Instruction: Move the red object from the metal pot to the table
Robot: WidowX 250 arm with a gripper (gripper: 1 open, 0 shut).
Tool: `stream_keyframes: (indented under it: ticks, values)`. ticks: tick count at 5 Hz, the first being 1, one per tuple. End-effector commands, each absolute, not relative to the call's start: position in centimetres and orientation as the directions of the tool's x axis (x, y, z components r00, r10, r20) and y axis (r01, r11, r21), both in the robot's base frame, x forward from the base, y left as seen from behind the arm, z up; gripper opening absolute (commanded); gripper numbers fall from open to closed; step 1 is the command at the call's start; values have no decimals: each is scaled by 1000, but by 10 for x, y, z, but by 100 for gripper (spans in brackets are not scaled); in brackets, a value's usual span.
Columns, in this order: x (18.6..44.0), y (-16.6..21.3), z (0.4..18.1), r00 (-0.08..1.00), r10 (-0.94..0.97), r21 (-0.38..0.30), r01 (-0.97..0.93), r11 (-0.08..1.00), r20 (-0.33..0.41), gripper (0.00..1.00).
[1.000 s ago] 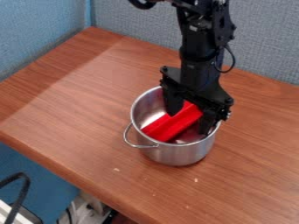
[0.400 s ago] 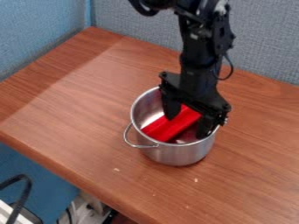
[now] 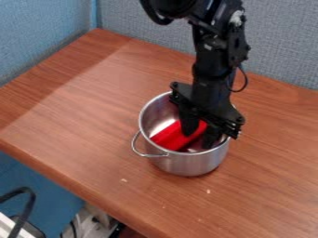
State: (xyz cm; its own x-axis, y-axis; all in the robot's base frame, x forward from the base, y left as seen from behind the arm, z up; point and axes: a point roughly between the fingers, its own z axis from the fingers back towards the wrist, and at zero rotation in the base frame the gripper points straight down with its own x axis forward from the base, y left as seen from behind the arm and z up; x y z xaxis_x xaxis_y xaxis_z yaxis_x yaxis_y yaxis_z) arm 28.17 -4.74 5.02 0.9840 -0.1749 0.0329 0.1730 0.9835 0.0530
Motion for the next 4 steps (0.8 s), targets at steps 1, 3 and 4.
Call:
stream_keyframes:
  ticks: [1, 3, 4]
  values:
    - [288, -48, 59, 979, -190, 64, 186, 980, 68, 0]
    - [287, -45, 61, 980, -190, 71, 185, 980, 66, 0]
    - [286, -44, 62, 980, -189, 74, 184, 980, 65, 0]
